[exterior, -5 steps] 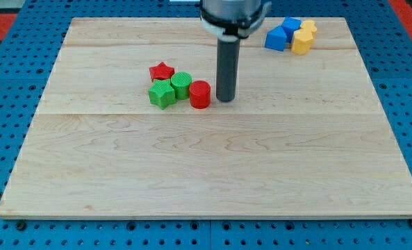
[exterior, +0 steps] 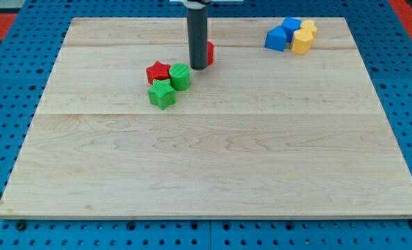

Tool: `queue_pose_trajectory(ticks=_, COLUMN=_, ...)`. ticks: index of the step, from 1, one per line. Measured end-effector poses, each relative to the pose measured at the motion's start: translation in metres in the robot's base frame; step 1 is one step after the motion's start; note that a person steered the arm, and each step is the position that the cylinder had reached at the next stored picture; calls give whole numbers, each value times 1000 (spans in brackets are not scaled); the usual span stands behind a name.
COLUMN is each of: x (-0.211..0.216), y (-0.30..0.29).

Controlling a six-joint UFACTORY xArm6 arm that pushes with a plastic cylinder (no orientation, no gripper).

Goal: Move the red circle to the top center of the board

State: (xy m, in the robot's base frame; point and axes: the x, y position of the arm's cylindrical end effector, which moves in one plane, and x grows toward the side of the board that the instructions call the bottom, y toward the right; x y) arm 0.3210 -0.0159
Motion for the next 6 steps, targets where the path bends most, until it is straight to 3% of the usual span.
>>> queue_pose_trajectory(ticks=1, x=-1, y=18)
queue_pose_trajectory(ticks=3, x=-67, y=4)
queue_pose_trajectory(ticks=5, x=-69, y=33)
queue_pose_trajectory(ticks=6, x=-91, y=33)
